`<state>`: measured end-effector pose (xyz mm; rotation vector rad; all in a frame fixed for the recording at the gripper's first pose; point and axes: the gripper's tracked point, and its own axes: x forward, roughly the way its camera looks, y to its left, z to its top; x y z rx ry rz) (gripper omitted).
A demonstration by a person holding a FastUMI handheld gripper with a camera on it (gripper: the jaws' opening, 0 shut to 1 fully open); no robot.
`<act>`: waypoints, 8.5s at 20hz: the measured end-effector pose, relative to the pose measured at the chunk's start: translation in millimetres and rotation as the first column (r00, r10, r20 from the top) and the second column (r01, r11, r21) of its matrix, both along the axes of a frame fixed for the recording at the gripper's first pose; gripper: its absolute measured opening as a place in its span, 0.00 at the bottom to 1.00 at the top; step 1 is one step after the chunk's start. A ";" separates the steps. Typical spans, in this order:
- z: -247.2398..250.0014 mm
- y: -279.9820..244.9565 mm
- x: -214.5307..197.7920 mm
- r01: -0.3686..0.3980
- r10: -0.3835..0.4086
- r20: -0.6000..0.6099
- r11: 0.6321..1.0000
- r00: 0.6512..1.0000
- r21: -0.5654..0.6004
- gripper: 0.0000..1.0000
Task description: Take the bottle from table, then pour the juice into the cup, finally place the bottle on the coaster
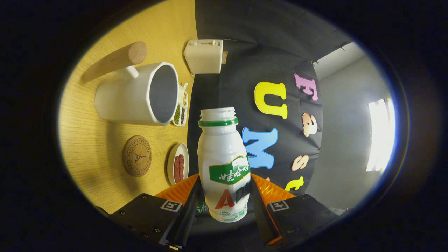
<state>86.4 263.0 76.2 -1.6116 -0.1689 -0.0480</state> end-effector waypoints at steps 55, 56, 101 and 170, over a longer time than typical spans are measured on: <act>-1.3 -0.2 0.3 0.011 -0.010 0.007 0.995 1.000 -0.100 0.75; -0.8 -0.1 0.7 0.012 -0.011 0.007 0.995 1.000 -0.100 0.75; -2.1 2.7 -4.6 -0.018 0.038 0.072 0.966 0.997 -0.258 0.75; -51.0 10.0 33.5 0.138 0.446 -0.219 0.205 0.868 0.969 0.75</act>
